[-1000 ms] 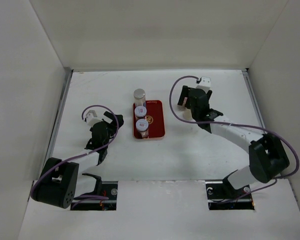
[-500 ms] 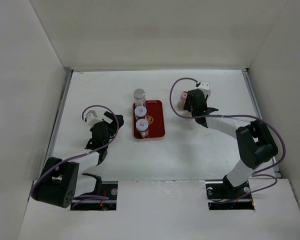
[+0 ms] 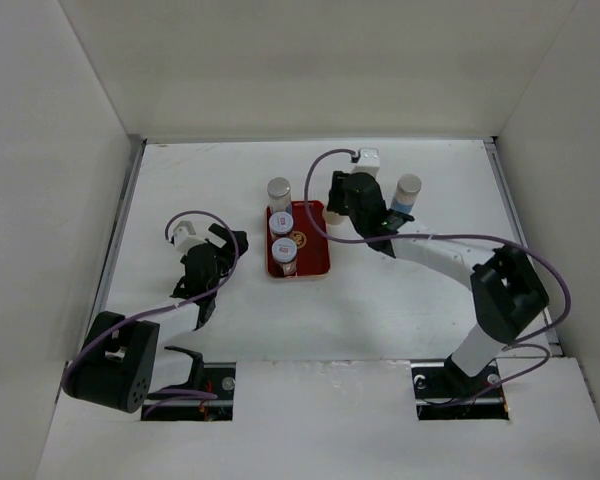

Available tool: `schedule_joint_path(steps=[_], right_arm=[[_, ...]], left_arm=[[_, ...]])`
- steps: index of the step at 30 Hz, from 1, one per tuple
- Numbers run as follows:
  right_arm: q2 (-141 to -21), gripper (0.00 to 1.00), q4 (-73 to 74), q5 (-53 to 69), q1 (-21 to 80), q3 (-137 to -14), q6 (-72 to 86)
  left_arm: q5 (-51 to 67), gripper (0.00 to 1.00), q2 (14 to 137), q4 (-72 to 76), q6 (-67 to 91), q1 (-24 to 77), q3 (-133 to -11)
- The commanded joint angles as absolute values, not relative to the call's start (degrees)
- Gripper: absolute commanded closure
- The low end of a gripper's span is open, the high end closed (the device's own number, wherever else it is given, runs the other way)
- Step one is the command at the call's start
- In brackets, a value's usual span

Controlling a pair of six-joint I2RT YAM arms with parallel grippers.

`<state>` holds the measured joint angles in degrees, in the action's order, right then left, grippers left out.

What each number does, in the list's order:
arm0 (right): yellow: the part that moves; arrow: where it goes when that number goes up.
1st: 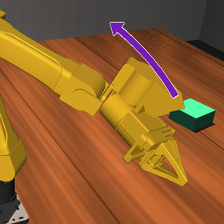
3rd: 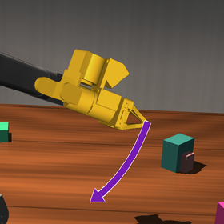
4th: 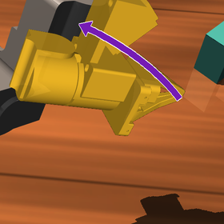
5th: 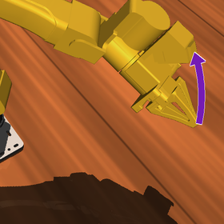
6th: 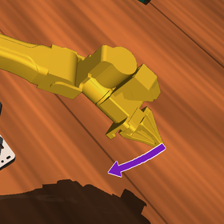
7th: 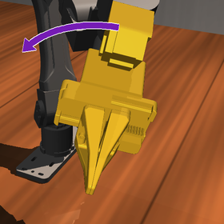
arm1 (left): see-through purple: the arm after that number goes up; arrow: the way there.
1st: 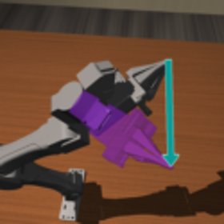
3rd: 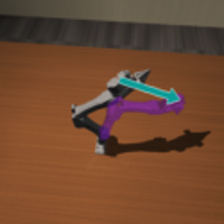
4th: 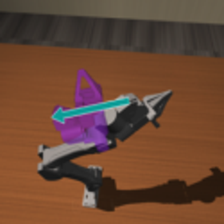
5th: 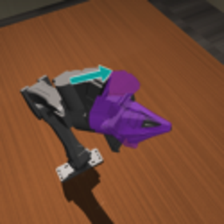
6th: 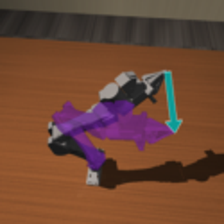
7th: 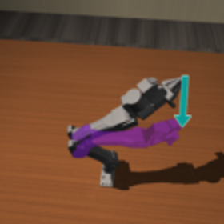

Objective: Organize the condiment bottles

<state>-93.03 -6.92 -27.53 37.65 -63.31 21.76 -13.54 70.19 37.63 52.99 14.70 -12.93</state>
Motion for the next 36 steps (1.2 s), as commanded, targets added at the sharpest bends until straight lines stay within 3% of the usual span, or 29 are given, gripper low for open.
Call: schedule_joint_path(steps=[1,14,20,24,36], right_arm=[[-98.4,0.54,-13.0,-25.3,38.3,-70.1,20.7],[-113.2,0.53,-12.2,-20.7,38.3,-83.2,20.4],[-114.8,0.37,-12.2,-20.6,38.5,-83.8,21.0],[-112.3,0.24,-12.2,-20.1,39.0,-82.6,21.4],[-96.2,0.22,-12.9,-23.2,32.7,-68.0,22.2]], left_arm=[[-14.5,0.0,69.5,40.3,53.0,14.9,-13.3],[-13.9,0.0,69.9,40.3,53.0,15.0,-13.4],[-13.9,0.0,70.2,40.4,53.1,15.2,-13.7],[-13.4,0.0,69.7,40.4,53.1,15.2,-13.6],[-13.0,0.0,70.2,40.4,53.2,15.1,-13.6]])
